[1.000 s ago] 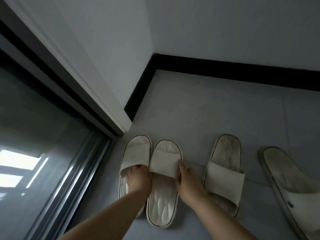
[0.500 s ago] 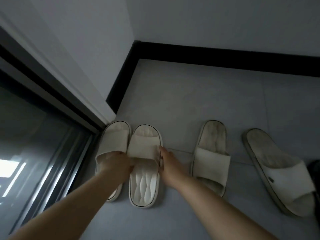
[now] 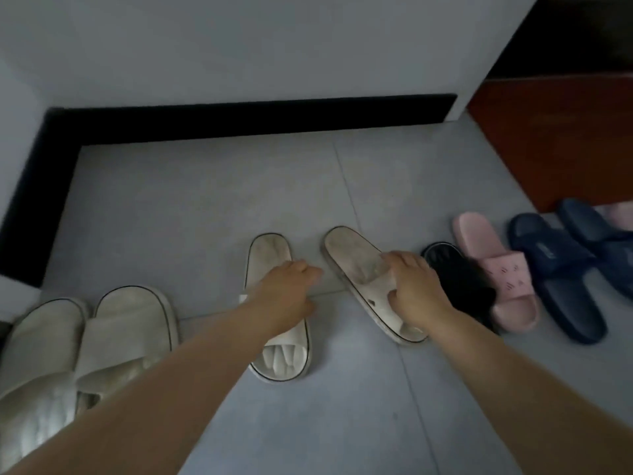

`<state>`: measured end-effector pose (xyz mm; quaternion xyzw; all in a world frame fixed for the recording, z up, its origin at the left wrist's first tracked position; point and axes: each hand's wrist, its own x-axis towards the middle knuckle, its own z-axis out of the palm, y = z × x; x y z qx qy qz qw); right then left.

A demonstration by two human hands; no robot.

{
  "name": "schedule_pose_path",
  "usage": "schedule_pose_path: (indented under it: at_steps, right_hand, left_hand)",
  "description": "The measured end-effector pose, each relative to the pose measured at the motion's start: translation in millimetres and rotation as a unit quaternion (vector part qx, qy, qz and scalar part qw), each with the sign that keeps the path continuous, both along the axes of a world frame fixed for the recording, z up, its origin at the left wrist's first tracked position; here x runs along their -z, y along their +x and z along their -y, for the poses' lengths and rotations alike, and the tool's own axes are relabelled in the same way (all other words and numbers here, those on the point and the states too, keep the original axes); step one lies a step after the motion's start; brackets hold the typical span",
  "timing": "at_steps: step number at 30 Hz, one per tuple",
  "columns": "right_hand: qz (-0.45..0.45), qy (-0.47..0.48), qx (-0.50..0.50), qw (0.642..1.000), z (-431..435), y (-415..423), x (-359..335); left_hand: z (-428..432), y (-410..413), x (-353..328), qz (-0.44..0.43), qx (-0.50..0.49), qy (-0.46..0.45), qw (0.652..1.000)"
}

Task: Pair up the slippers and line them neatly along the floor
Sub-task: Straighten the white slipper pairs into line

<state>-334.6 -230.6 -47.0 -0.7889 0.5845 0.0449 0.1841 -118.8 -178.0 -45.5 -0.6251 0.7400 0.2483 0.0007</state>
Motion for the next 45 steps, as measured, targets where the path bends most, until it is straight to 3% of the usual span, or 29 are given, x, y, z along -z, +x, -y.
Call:
schedule_pose_path:
  at_steps: [4,7,11,16,21,24,27,30,33,38,45]
  right_hand:
    - [-0.123,0.023,-0.122,0.985,13,-13,0]
    - [-0.169,0.040,-0.157,0.972,25,-3,-1]
    - [-0.078,0.125,-0.159,0.976,19,29,4]
    - [0.000,0.080,-0.174,0.981,-6,62,23]
    - [0.065,0.100,-0.113,0.986,-24,55,11]
    - [0.041,0.127,-0.099,0.986,-28,28,-24]
    - [-0.041,0.137,-0.108,0.984,-28,-17,-76]
    - [-0.127,0.189,-0.069,0.971,-41,-65,-129]
    - [-0.200,0.218,-0.063,0.953,-60,-105,-155]
    - [-0.154,0.236,-0.062,0.957,-68,-168,-139]
    - [-0.142,0.191,-0.123,0.963,11,-260,-98]
  left_hand:
    - [-3,-12,11,0.036,-0.017,-0.006,0.999]
    - [-6,0,18,0.082,-0.047,0.029,0.995]
    - [-13,12,20,0.043,-0.057,0.083,0.994]
    - [-17,16,18,0.009,-0.055,0.076,0.996]
    - [-12,10,21,0.071,0.000,0.044,0.996]
    - [0,-2,23,0.086,-0.008,0.118,0.989]
    - [5,-10,21,0.035,-0.053,0.182,0.981]
    - [1,-12,15,0.038,-0.054,0.173,0.983]
    - [-7,-16,14,0.105,-0.052,0.146,0.982]
    - [-20,-26,8,0.190,-0.069,0.097,0.975]
    - [28,-109,-51,0.185,-0.035,0.022,0.982]
